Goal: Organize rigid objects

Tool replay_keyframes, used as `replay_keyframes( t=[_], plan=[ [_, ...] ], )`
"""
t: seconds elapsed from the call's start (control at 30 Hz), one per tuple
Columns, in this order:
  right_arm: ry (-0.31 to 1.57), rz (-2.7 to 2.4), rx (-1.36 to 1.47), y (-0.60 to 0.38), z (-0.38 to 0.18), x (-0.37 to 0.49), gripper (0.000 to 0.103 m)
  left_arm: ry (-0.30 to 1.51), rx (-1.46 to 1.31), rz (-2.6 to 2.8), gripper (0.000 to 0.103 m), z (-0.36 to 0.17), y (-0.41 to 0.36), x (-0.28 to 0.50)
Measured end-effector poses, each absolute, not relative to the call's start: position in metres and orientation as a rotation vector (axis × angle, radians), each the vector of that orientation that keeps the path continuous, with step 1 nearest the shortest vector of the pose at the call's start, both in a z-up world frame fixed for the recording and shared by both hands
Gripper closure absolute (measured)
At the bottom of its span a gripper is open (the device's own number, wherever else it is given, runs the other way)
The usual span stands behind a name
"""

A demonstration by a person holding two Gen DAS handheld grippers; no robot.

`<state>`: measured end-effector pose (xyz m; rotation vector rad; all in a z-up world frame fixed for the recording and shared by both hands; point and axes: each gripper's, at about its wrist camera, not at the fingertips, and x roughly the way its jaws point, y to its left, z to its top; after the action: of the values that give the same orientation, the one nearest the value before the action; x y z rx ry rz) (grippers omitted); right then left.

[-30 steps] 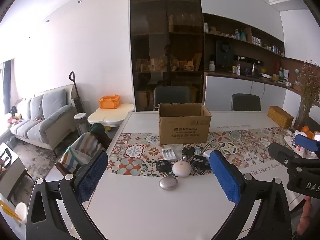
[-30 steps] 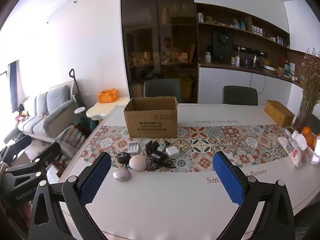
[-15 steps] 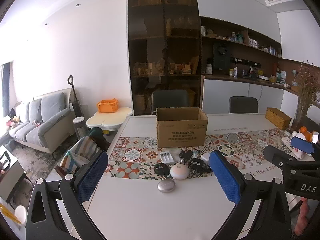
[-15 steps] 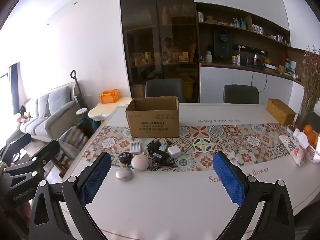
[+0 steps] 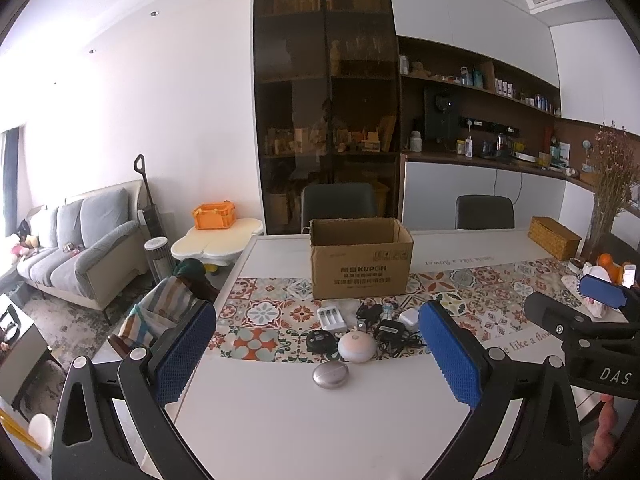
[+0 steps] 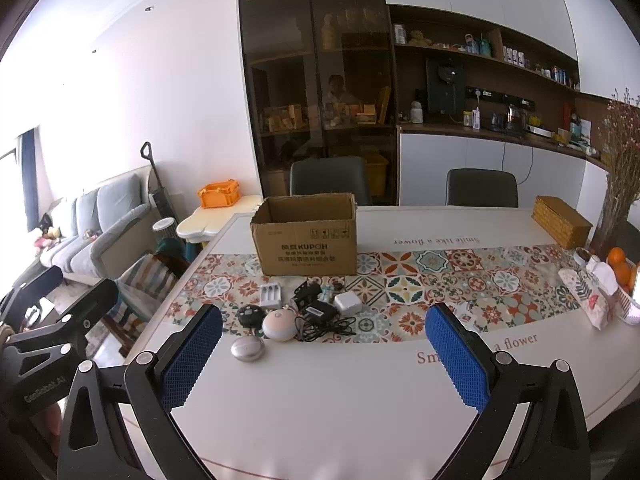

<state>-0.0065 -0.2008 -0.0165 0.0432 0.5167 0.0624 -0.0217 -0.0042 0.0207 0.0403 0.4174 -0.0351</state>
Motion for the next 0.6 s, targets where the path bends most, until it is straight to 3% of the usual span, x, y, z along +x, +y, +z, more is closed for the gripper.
replay_keyframes(
  t=[0.6],
  plan=[
    [0.519,0.063,0.049,-0.2038,-0.0153,-0.0055,0.001,0.412,0.042,-0.035,0.0,0.0198,-0.0066,-0.0239]
  ],
)
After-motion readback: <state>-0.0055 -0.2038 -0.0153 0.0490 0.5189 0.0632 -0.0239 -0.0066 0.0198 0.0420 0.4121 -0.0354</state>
